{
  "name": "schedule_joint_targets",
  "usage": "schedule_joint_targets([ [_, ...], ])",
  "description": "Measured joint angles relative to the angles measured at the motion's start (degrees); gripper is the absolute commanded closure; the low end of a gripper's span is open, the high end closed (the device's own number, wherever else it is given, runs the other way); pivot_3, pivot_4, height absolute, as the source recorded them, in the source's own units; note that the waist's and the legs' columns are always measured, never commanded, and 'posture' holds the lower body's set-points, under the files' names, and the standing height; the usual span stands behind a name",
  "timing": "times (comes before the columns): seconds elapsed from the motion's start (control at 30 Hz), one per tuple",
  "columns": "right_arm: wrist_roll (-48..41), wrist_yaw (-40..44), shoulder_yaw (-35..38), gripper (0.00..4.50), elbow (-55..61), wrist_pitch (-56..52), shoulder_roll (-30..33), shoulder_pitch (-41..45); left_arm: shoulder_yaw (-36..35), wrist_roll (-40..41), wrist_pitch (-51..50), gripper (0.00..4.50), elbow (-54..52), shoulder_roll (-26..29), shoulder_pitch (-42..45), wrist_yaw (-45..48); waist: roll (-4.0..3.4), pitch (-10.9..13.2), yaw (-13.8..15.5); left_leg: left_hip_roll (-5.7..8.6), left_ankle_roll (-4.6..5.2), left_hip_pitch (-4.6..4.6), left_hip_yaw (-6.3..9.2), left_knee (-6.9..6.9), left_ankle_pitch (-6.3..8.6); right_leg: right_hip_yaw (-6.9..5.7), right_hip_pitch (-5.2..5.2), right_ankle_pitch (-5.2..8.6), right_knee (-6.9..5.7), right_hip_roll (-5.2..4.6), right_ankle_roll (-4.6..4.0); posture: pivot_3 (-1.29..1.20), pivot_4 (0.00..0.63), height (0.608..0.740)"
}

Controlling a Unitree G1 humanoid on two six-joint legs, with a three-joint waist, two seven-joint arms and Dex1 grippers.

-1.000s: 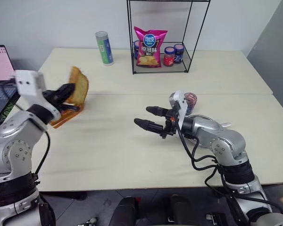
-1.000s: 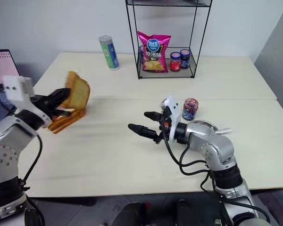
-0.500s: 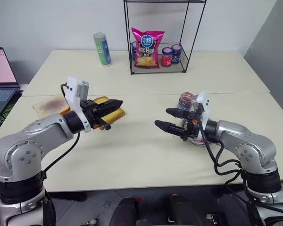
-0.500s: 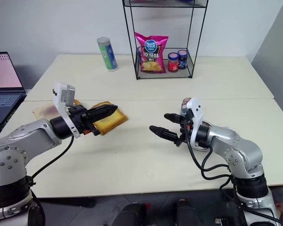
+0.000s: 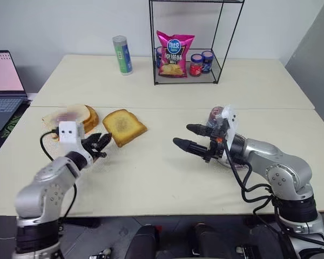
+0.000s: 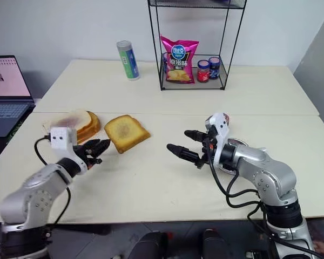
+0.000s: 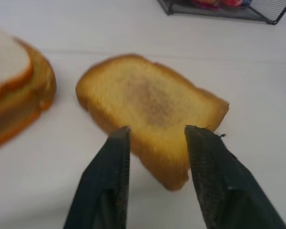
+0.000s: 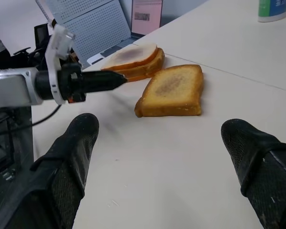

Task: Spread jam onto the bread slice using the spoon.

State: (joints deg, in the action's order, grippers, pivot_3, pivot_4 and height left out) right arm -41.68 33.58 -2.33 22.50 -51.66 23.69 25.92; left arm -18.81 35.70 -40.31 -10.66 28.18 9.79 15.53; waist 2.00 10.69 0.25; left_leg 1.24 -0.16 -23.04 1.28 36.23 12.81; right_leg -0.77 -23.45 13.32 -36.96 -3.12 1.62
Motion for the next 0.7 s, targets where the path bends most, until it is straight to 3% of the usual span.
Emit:
schedule_joint_targets([
  [0.3, 0.0, -0.2, 0.0, 0.0, 0.0, -0.3, 0.1, 0.5, 1.0, -2.5, 3.3, 0.02, 8.1, -3.1, 4.3, 0.5, 0.0, 0.0, -0.2, -0.01, 0.01, 0.02, -0.03, 0.05, 0.0, -0.02, 0.02, -0.02, -0.03, 0.04, 0.01, 0.0, 0.15, 0.74],
  [0.7, 0.0, -2.5, 0.5, 0.0, 1.1, -0.5, 0.1, 0.1, 3.4, -7.3, 4.6, 0.02, 21.0, -5.8, 13.8, 1.2, 0.0, 0.0, -0.2, 0.01, 0.01, 0.06, 0.0, 0.07, -0.01, -0.04, 0.09, -0.04, -0.08, 0.05, 0.06, 0.0, 0.15, 0.74],
])
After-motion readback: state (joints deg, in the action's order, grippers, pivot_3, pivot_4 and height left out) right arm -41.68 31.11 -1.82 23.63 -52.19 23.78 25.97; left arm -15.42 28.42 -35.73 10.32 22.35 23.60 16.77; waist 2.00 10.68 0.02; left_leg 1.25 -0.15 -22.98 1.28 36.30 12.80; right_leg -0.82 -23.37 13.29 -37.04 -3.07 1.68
